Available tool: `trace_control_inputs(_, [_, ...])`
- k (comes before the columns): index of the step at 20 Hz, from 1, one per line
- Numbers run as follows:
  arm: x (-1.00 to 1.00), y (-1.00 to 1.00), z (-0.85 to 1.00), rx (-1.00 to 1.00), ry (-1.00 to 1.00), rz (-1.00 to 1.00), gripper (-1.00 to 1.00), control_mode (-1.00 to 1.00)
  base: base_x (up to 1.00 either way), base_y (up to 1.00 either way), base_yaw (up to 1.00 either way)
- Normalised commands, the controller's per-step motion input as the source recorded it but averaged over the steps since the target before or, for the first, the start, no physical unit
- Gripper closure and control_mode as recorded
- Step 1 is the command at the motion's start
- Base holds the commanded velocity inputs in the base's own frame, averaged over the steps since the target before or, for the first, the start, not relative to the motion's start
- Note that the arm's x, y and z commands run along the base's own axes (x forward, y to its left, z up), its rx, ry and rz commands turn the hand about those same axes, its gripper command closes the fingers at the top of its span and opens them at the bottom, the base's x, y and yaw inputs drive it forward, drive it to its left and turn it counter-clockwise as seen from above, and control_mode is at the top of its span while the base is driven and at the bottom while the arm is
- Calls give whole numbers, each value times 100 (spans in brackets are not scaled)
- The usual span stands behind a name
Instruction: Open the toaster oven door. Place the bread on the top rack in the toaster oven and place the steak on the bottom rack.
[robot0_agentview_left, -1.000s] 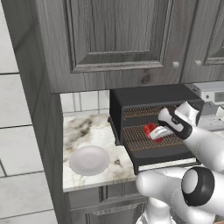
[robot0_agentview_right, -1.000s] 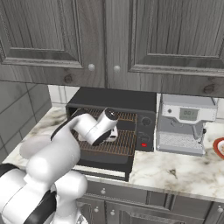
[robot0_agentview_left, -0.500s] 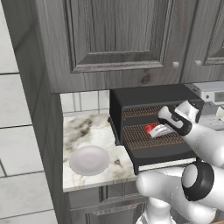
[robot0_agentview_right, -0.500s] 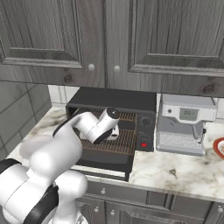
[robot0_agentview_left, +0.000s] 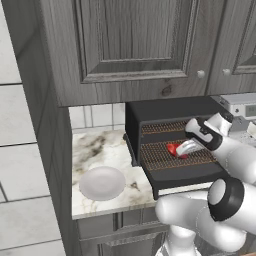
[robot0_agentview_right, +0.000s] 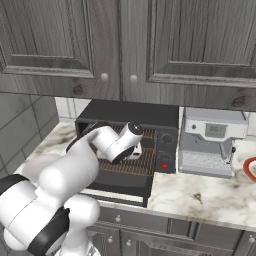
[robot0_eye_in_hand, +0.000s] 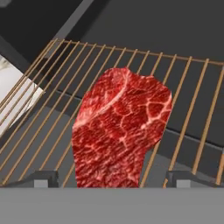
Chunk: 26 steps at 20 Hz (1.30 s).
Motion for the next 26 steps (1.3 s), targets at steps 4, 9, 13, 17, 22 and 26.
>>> trace_control_inputs(4, [-7,-31,3,0,0,0,-100,-100,0,0,0])
trace_control_inputs(9, [-38,-1,5,-1,-1,-8,-100,-100,0,0,0])
trace_control_inputs(13, [-41,26,0,-1,-2,-19,-100,-100,0,0,0])
trace_control_inputs(17, [-32,25,0,-6,0,-20,-100,-100,0,0,0])
trace_control_inputs(22, [-17,25,-3,-12,10,-19,-100,-100,0,0,0])
trace_control_inputs(26, [-6,5,0,-6,14,-3,-100,-100,0,0,0])
